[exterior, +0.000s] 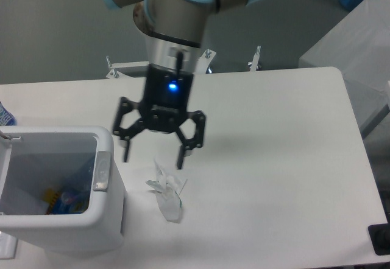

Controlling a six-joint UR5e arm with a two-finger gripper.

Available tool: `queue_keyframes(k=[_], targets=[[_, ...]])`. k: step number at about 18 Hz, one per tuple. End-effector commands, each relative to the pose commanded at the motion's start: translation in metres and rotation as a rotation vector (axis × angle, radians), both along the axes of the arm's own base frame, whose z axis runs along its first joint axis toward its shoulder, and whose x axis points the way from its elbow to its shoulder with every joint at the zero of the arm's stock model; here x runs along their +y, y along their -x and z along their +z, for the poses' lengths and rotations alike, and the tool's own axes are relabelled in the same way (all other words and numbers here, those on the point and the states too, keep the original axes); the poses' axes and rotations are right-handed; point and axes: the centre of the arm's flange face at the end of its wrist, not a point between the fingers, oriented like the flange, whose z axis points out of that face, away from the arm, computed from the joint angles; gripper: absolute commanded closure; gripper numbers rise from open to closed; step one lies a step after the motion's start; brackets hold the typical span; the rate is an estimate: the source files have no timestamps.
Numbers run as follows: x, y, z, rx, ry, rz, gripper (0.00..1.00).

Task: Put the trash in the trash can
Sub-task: 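Raise the empty gripper out of the bin toward the plastic bag, then lower the open gripper onto the crumpled clear plastic bag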

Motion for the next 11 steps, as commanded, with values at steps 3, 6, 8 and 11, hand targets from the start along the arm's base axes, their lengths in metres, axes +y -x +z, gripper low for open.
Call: queue_keyframes(k=[3,6,8,11], targets=[[-0.014,-0.001,-0.041,0.04,0.133,-0.033,0.0],[-0.025,-0.013,-0.08,0.079,0.28,-0.128,0.0],[-0.029,-0.028,-0.107,0.049,0.339,-0.187,0.0],[-0.027,-0.043,-0.137,0.025,0.402,-0.216,0.0]])
